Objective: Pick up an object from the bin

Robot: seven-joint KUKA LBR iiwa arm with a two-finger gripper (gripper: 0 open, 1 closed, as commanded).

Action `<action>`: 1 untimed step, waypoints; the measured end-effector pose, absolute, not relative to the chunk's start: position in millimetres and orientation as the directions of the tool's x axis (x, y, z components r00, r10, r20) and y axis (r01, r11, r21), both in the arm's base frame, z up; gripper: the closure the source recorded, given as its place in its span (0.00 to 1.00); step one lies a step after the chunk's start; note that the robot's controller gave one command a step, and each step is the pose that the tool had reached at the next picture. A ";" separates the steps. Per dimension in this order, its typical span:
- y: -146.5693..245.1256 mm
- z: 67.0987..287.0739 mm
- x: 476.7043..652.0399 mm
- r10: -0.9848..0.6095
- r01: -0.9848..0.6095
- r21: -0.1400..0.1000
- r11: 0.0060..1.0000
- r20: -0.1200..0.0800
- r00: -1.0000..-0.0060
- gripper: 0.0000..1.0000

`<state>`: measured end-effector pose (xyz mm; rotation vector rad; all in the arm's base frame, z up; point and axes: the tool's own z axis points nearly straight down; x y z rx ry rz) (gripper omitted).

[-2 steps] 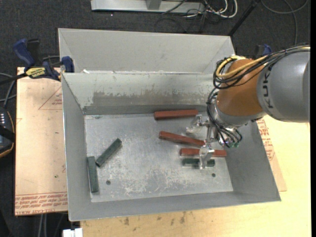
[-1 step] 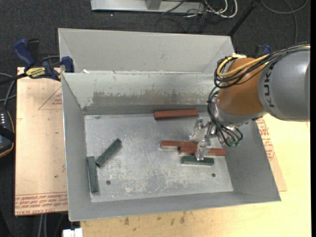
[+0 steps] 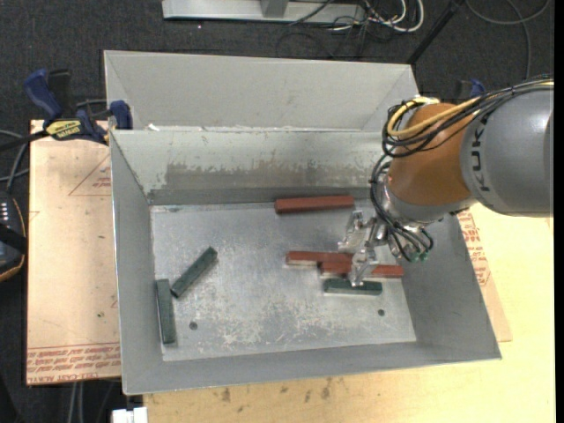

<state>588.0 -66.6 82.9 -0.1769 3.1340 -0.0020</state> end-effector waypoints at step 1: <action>-66.5 85.8 587.6 -0.112 -0.112 -0.001 0.994 -0.004 -0.994 1.00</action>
Offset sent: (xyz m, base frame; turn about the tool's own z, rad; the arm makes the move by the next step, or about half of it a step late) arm -0.0001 0.0000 0.0907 0.0000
